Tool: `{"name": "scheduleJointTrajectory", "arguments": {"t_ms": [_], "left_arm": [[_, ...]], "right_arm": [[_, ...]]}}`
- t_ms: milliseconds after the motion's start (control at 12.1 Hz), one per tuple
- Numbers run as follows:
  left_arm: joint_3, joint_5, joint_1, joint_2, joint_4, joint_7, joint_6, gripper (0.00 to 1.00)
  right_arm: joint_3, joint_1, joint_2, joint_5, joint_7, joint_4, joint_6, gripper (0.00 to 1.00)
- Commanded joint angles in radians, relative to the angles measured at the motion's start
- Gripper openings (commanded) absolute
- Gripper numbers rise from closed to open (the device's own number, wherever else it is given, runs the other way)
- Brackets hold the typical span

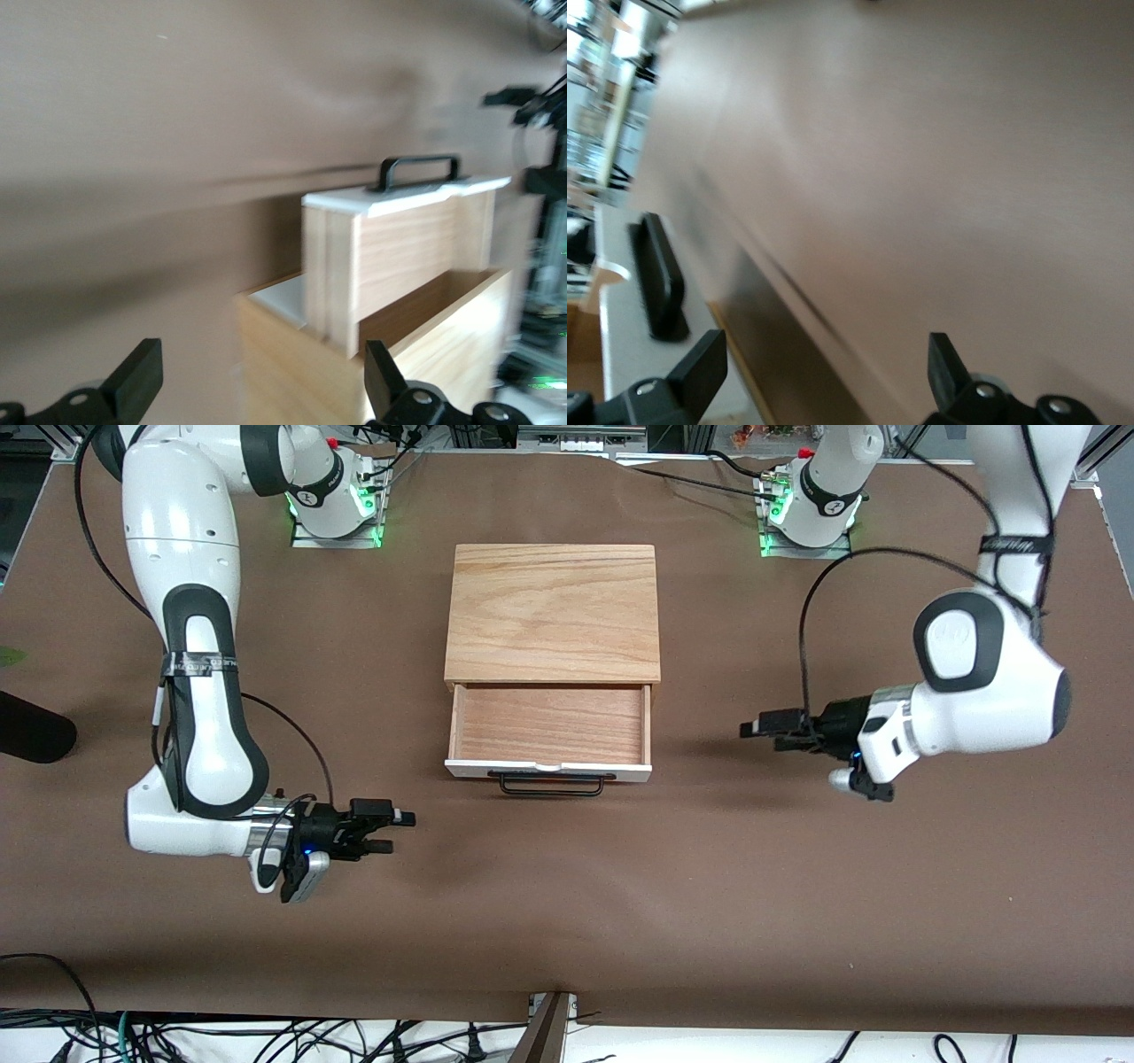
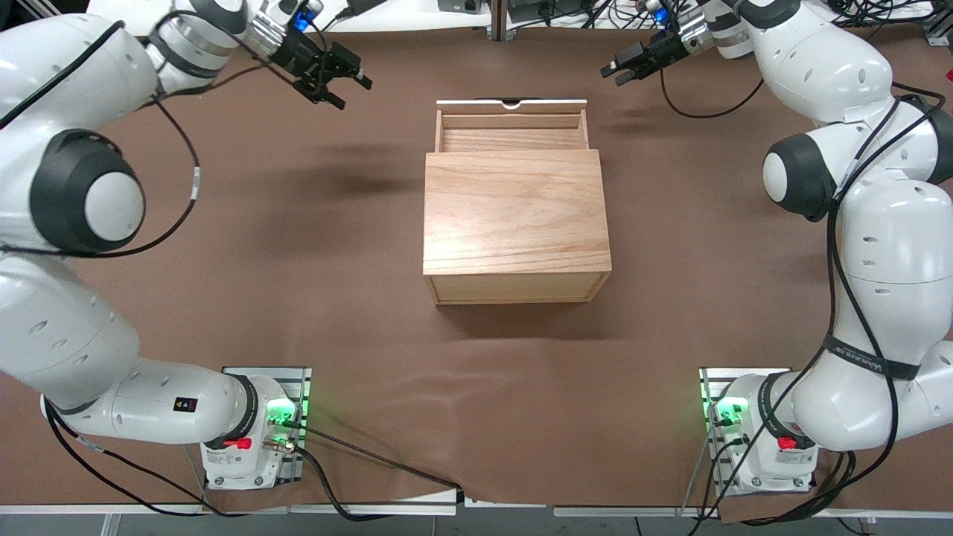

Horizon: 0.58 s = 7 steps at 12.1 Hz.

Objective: Pull top drawer with both arms simultaneously
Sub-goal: 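Open both grippers and draw them back from the handle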

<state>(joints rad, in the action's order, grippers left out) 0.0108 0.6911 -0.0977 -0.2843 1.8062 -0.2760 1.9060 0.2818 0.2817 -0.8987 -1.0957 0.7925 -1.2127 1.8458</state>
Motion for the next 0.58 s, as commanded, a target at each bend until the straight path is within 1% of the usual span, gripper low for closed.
{"name": "scheduleJointTrajectory", "arguments": {"t_ms": [0, 166, 249, 415, 498], "left_arm": [[0.0, -0.241, 0.009, 0.143, 0.058, -0.009, -0.057, 1.0], [-0.002, -0.426, 0.009, 0.198, 0.035, -0.012, -0.106, 1.0], [-0.006, -0.494, 0.009, 0.214, 0.012, -0.012, -0.14, 1.0], [-0.006, -0.608, 0.009, 0.235, -0.027, -0.031, -0.185, 1.0], [-0.006, -0.655, 0.009, 0.244, -0.036, -0.046, -0.185, 1.0]], "right_arm": [[0.033, 0.011, 0.02, 0.143, -0.053, 0.016, 0.001, 1.0], [0.06, 0.013, 0.04, 0.247, -0.082, 0.018, 0.001, 1.0], [0.066, 0.013, 0.05, 0.316, -0.084, 0.021, 0.001, 1.0], [0.076, 0.014, 0.09, 0.493, -0.145, 0.03, -0.002, 1.0], [0.076, 0.016, 0.112, 0.578, -0.192, 0.03, -0.008, 1.0]]}}
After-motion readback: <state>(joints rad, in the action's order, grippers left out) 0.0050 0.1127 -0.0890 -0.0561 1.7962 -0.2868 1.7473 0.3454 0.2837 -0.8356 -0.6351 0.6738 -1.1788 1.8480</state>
